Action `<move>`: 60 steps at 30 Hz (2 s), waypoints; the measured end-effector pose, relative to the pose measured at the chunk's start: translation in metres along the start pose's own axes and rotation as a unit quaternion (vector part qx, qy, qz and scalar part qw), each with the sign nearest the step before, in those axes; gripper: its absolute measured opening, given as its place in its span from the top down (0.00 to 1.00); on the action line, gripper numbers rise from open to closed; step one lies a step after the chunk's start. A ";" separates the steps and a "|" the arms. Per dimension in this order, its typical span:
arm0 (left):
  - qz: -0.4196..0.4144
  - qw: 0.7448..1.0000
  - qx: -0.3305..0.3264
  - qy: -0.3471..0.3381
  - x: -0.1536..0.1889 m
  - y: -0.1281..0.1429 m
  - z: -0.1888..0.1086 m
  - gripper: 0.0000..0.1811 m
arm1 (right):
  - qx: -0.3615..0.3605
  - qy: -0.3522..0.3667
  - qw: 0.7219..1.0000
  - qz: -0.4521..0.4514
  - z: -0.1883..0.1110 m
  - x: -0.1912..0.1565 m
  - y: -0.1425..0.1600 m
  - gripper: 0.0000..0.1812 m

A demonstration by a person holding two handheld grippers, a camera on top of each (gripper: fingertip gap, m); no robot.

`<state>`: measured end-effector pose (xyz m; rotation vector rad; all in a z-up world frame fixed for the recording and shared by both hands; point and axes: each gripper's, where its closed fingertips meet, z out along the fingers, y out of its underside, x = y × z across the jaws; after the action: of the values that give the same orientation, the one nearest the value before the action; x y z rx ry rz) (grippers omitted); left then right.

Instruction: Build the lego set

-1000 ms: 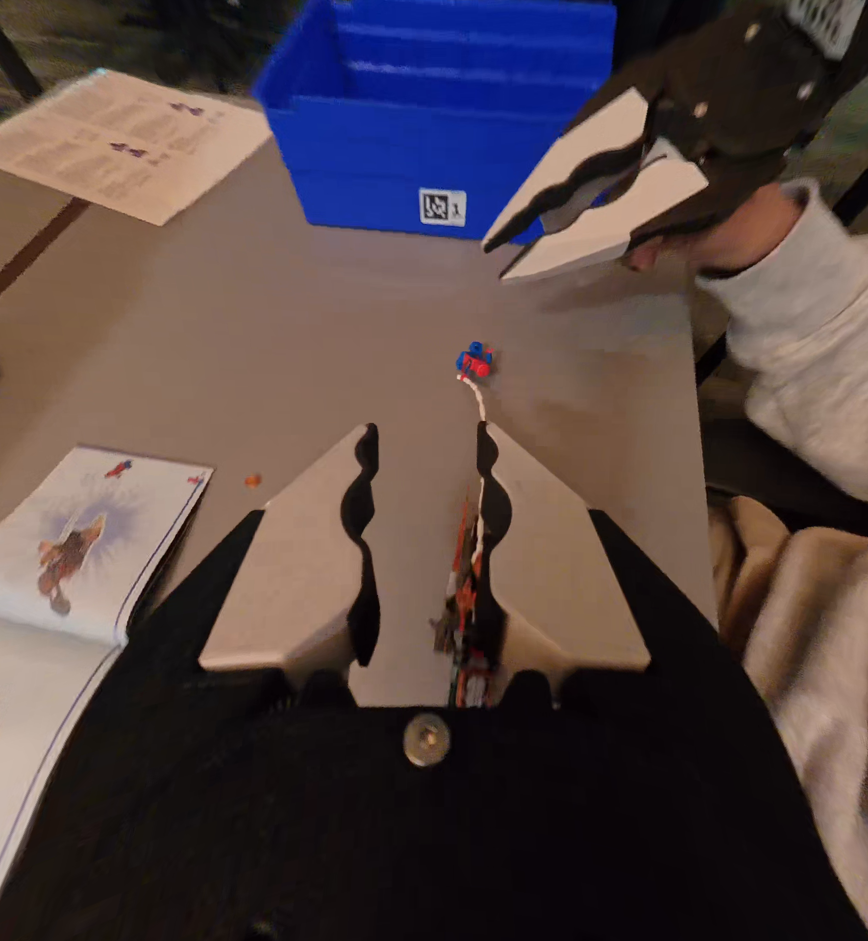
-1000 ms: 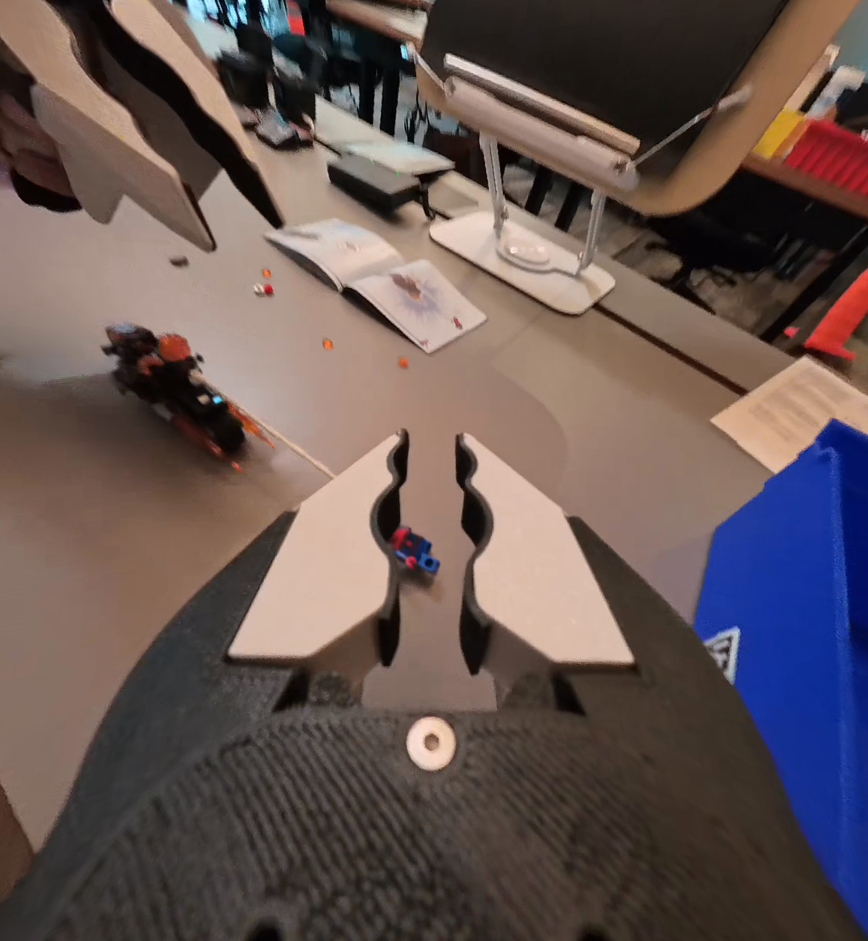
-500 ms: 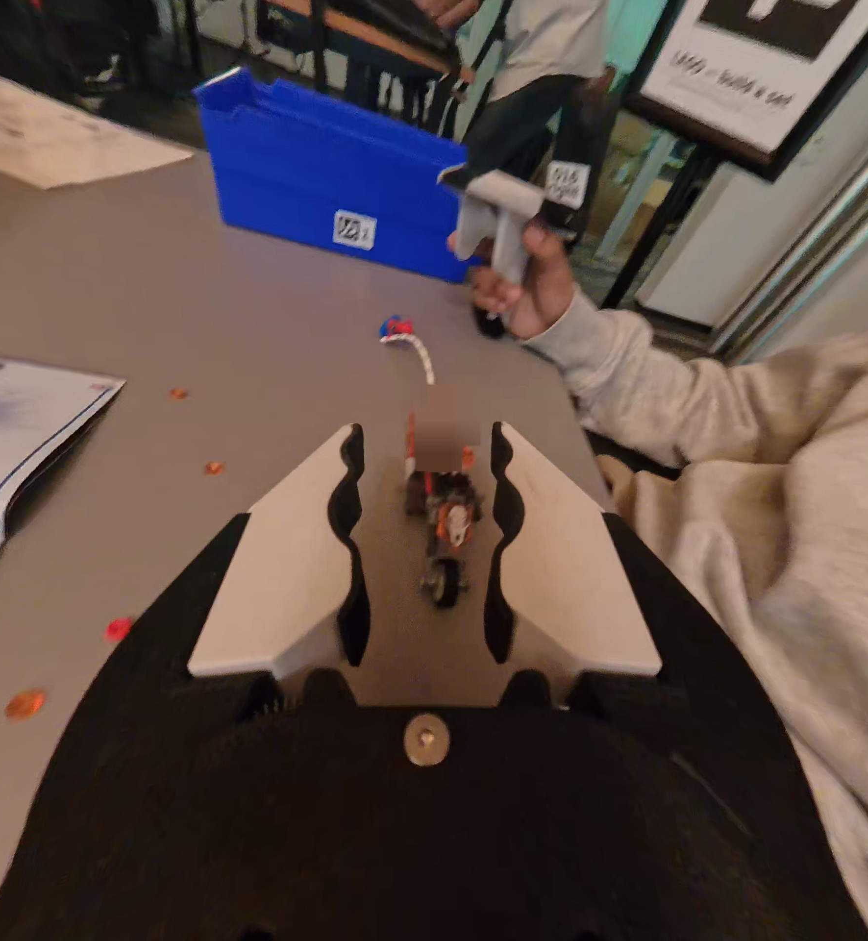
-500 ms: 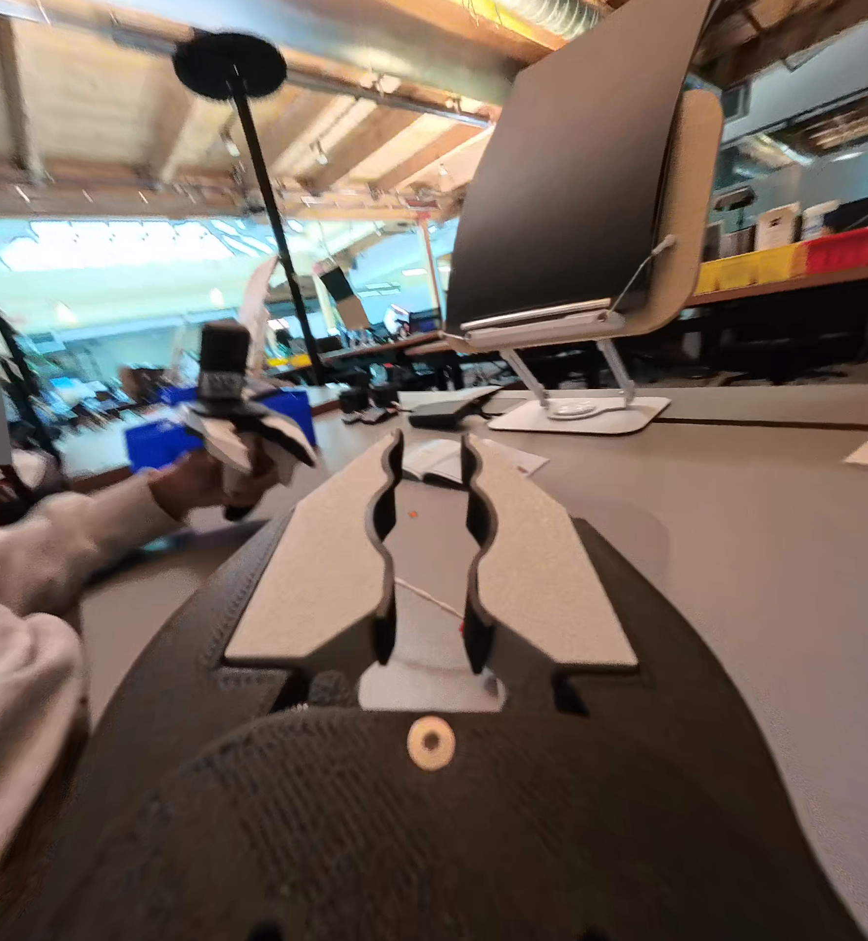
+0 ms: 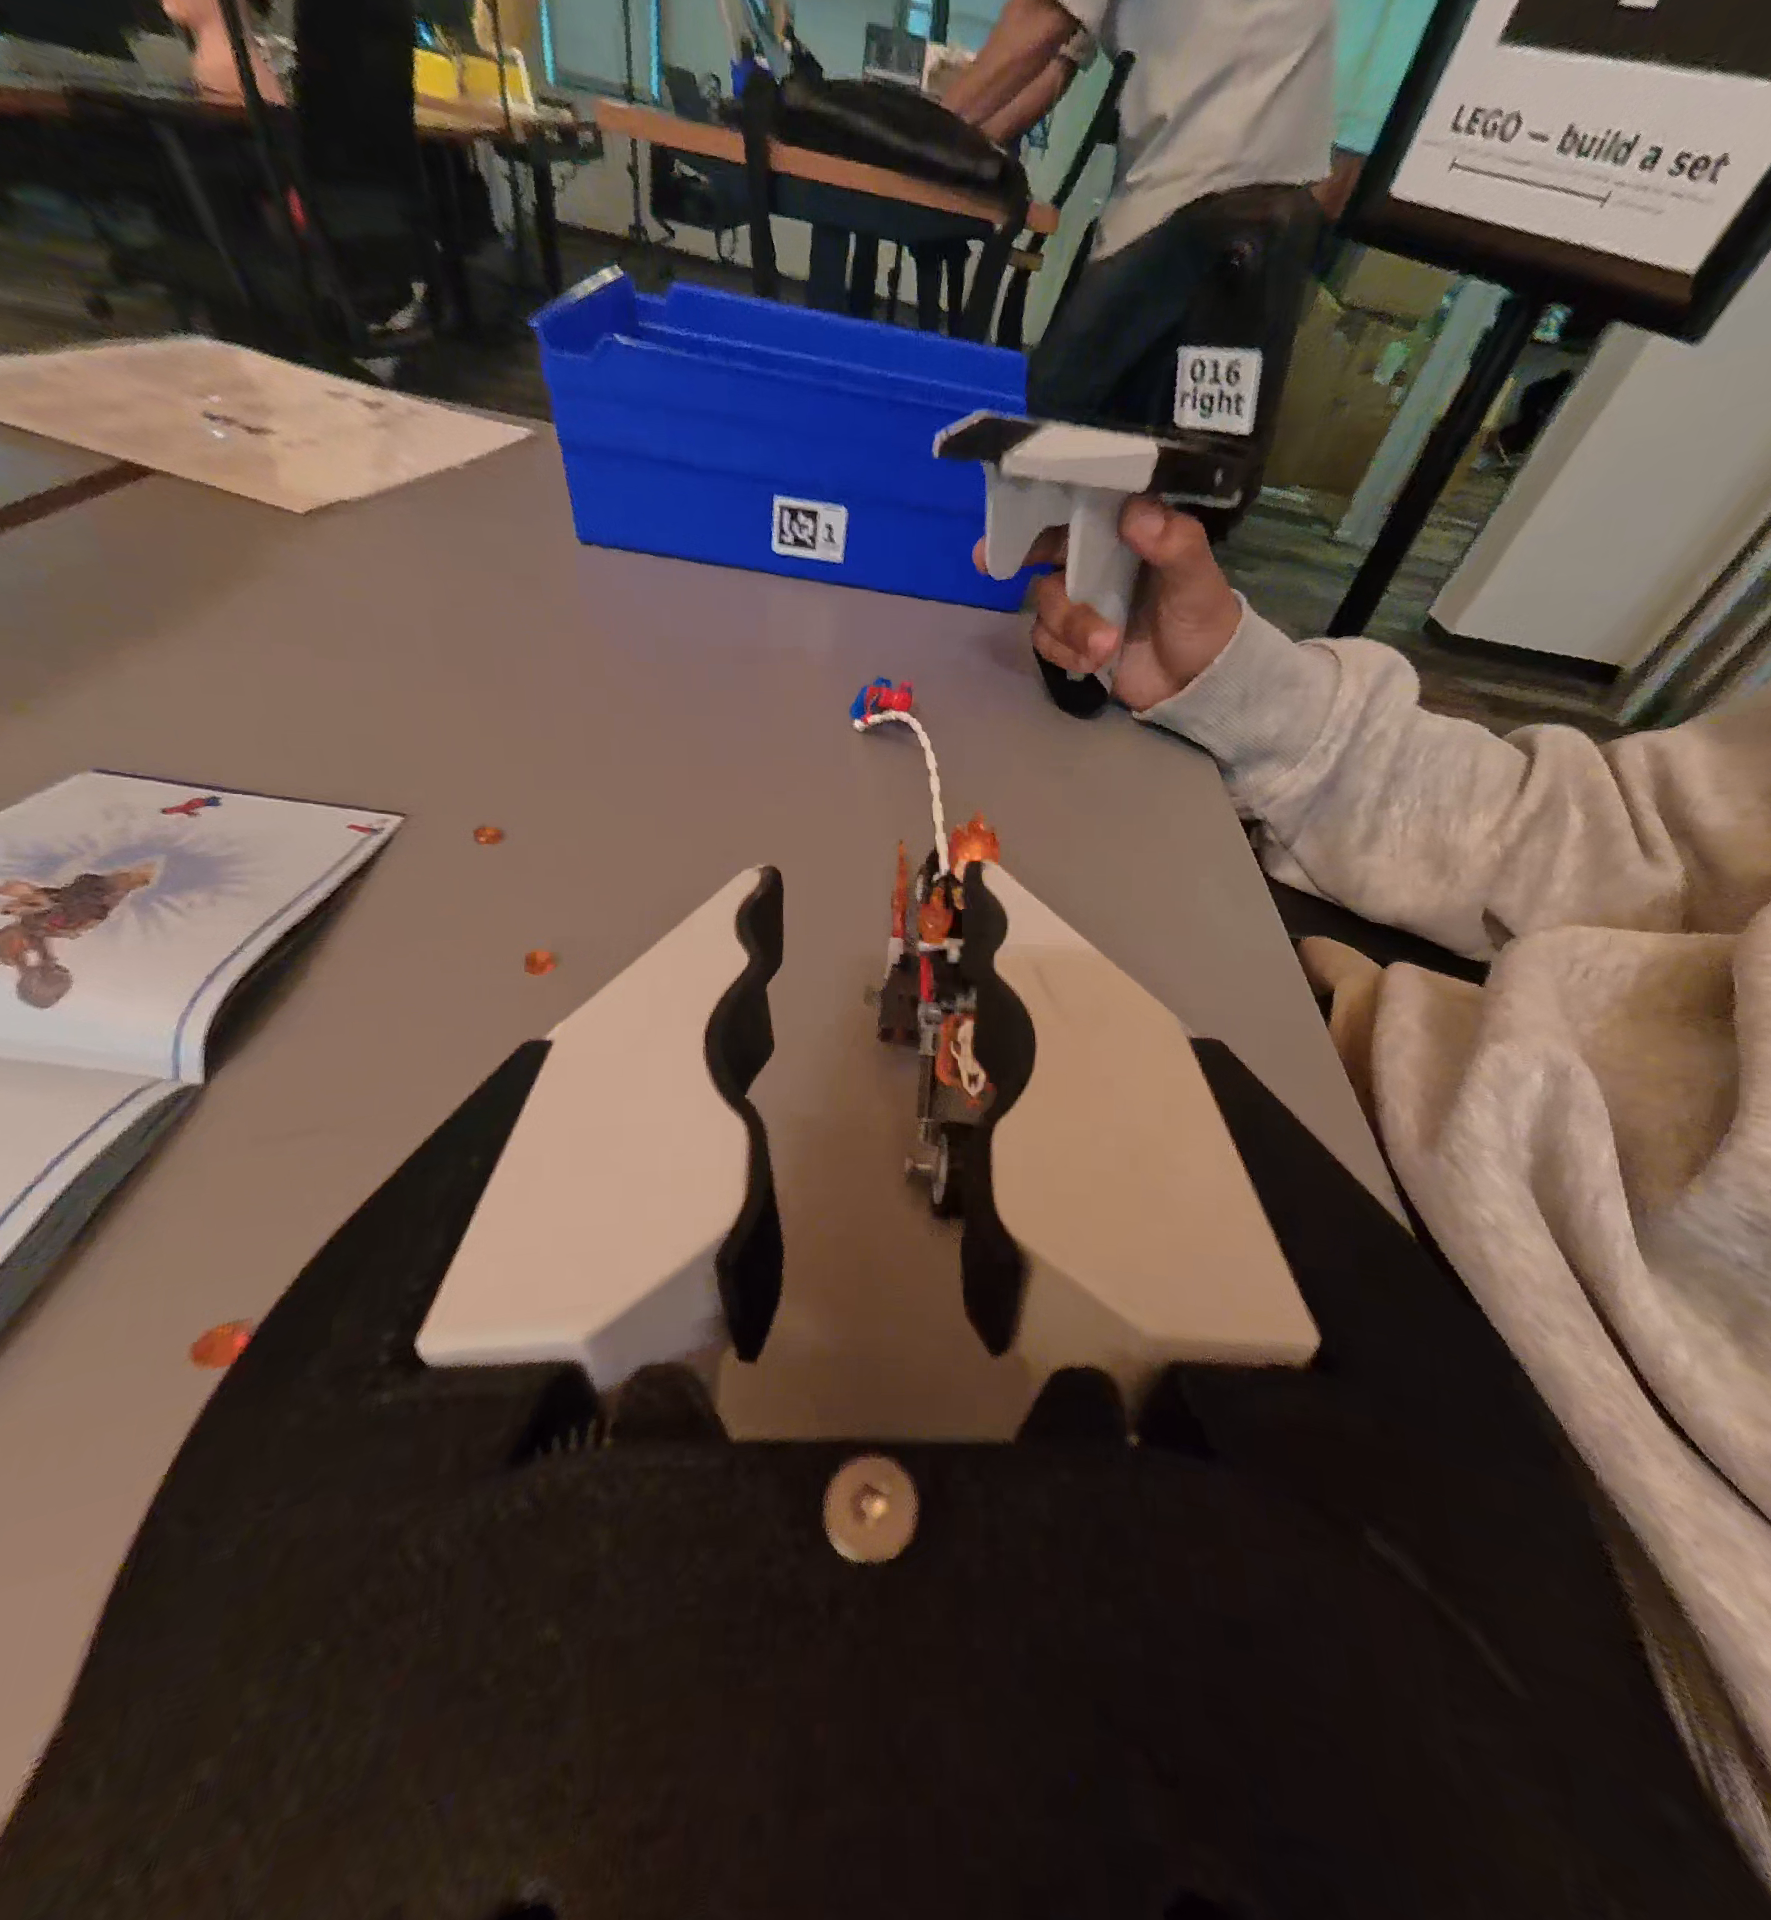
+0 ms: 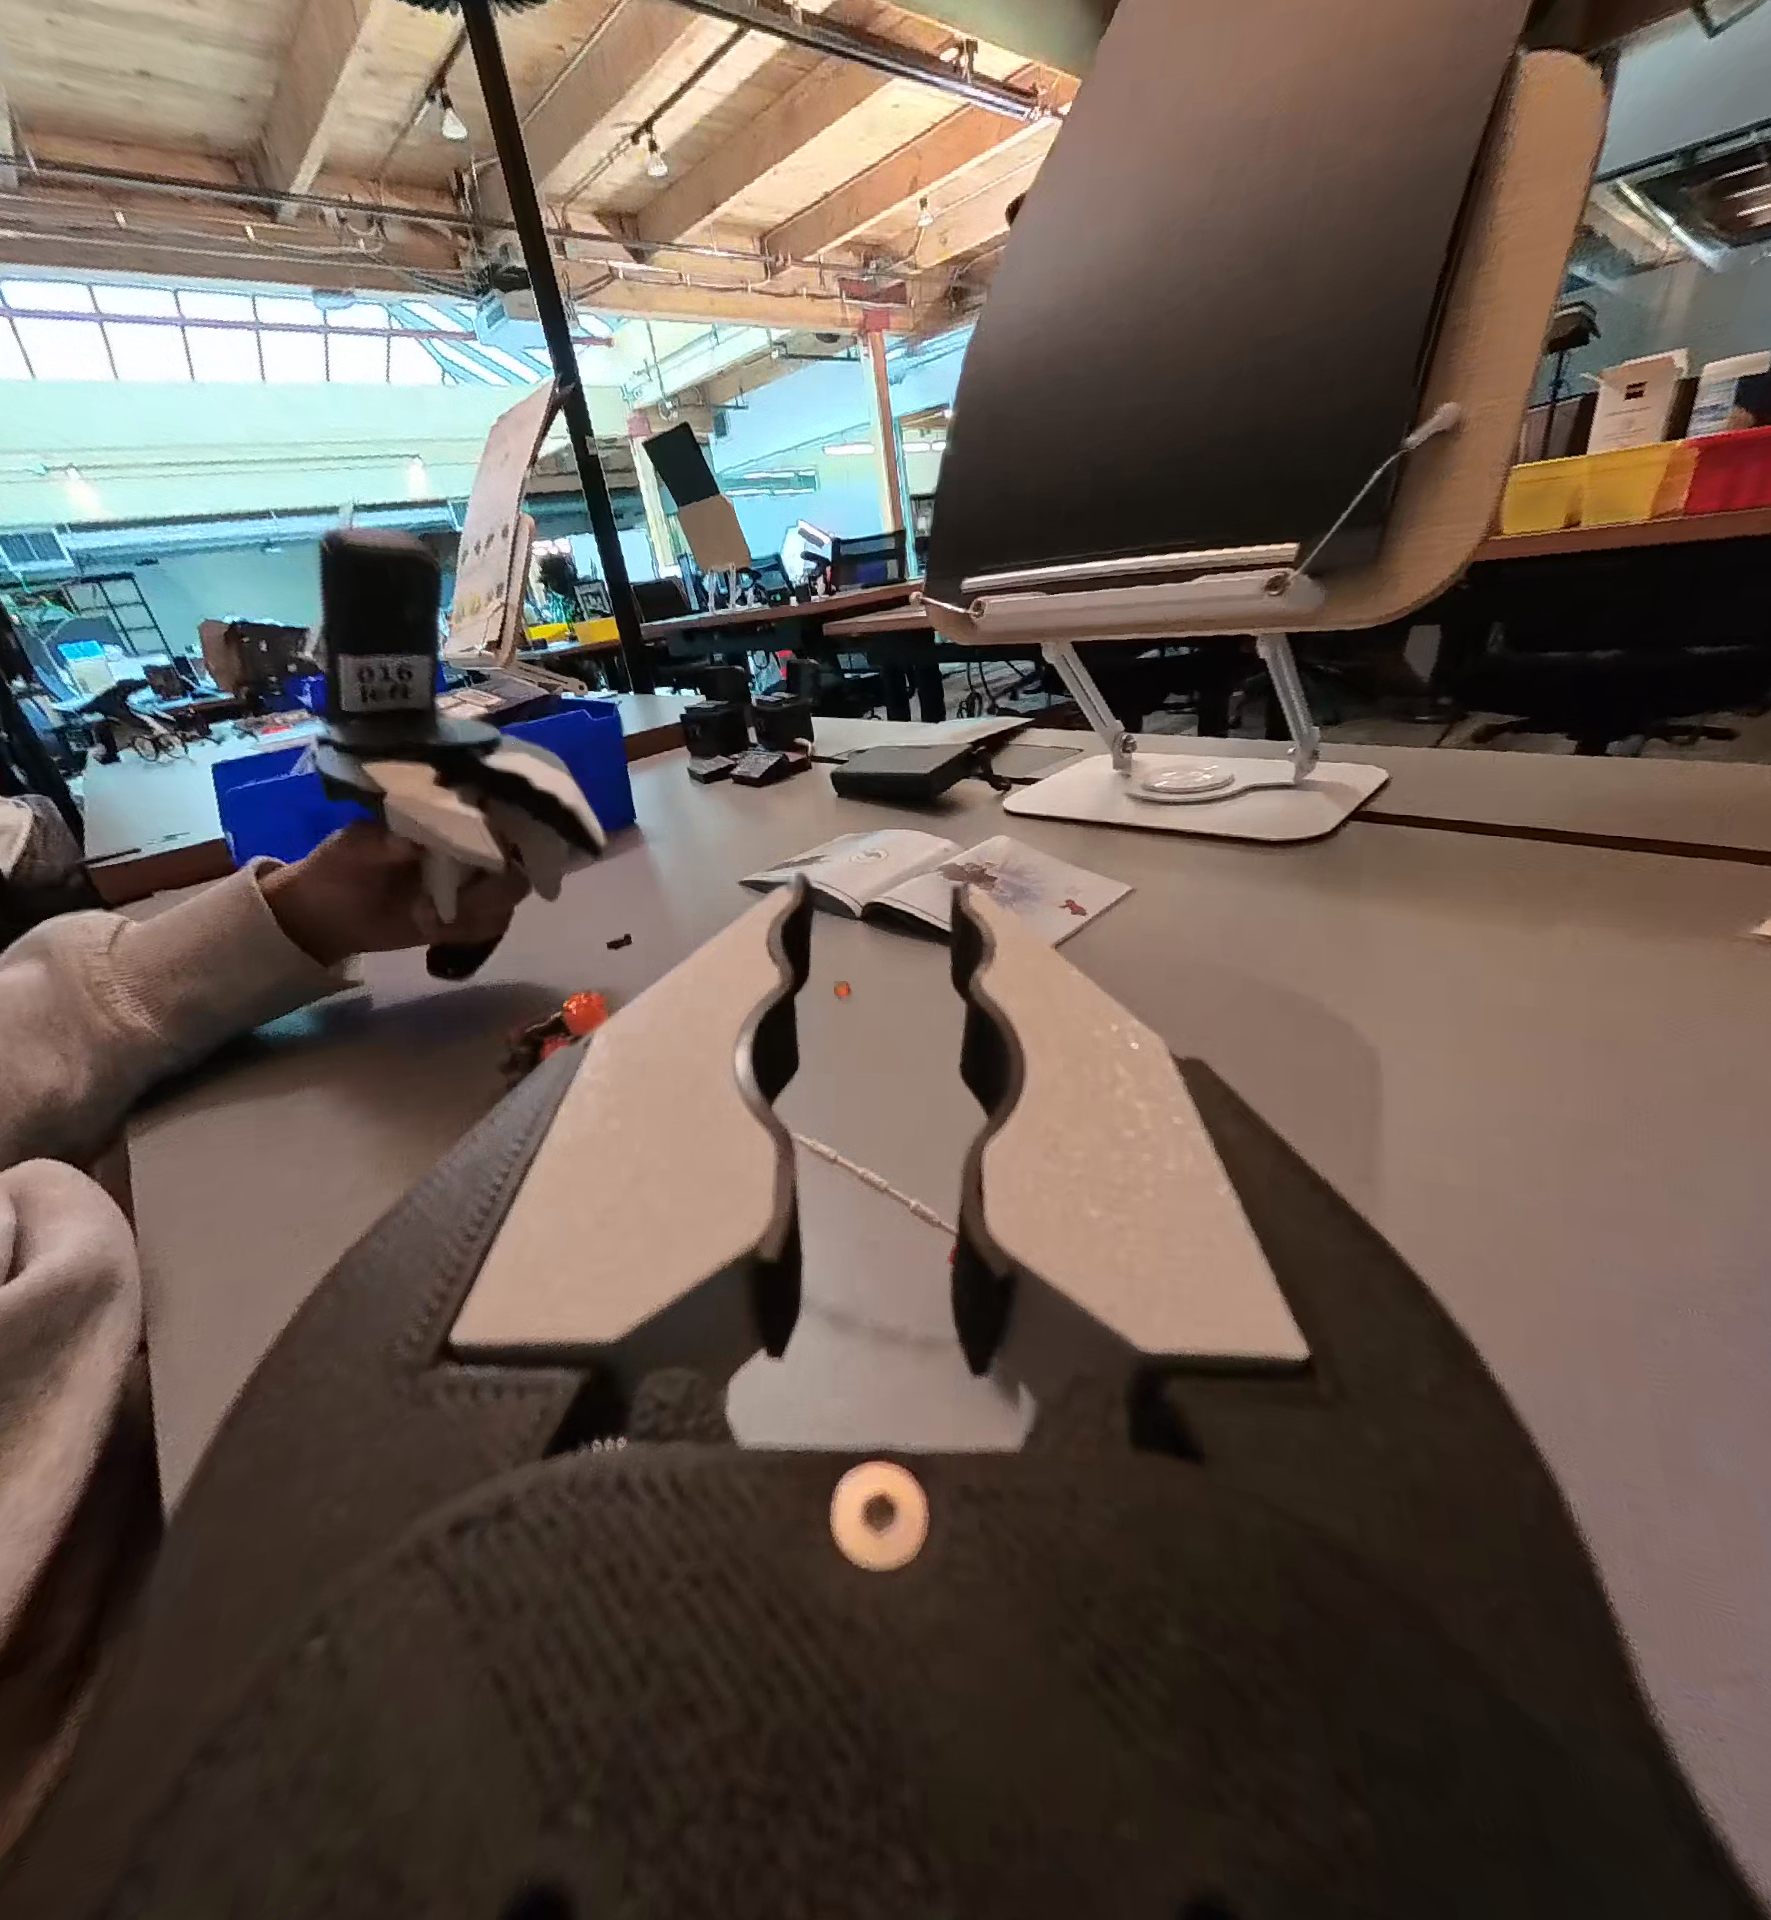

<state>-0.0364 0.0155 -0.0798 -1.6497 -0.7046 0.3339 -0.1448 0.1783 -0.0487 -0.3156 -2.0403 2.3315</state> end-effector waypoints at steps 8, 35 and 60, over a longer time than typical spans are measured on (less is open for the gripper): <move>0.005 0.997 -0.080 -0.017 -0.004 0.030 0.024 0.65 | -0.007 0.014 1.000 0.005 0.002 0.004 0.002 0.84; 0.022 0.999 0.010 0.035 0.034 0.005 0.016 0.71 | -0.008 -0.062 0.987 -0.150 0.027 -0.070 0.011 0.76; 0.164 0.984 0.007 -0.069 0.051 0.016 0.012 0.87 | -0.104 -0.098 0.938 -0.316 0.068 -0.131 0.066 1.00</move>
<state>0.0001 0.0553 -0.0887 -1.7423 -0.5279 0.6924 -0.0202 0.0829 -0.0875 0.5197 -2.0560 1.8141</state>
